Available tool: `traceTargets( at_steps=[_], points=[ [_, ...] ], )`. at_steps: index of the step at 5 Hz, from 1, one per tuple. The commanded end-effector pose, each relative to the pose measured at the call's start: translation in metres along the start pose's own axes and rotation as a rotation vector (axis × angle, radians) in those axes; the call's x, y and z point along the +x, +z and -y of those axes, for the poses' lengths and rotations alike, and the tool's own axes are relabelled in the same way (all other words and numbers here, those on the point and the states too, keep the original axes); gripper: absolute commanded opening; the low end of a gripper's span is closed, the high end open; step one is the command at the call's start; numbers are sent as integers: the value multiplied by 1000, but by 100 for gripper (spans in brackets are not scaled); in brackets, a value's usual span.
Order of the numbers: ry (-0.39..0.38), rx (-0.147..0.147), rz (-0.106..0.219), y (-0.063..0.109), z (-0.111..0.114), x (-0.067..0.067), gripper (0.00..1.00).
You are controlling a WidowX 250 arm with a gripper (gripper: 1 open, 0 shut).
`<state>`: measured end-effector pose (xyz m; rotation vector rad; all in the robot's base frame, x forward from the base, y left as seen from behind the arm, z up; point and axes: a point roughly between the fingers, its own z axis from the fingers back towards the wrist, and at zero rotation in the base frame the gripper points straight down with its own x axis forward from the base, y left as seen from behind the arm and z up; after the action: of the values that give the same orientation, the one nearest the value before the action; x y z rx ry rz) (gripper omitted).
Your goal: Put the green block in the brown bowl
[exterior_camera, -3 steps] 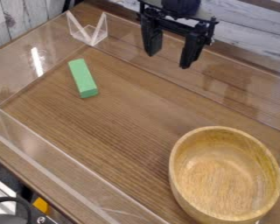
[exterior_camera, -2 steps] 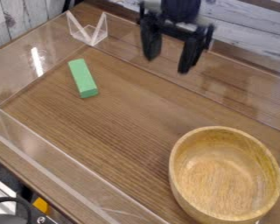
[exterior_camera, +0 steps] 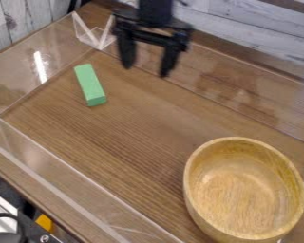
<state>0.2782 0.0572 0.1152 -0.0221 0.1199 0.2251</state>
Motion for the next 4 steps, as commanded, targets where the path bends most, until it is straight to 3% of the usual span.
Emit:
traceTargets(
  at_steps=[1,3,4],
  points=[
    [136,-14,88,21,-37,9,100],
    [316,-46,86,20,-72,13,100],
    [396,-49,72,13,-66,22,100]
  ],
)
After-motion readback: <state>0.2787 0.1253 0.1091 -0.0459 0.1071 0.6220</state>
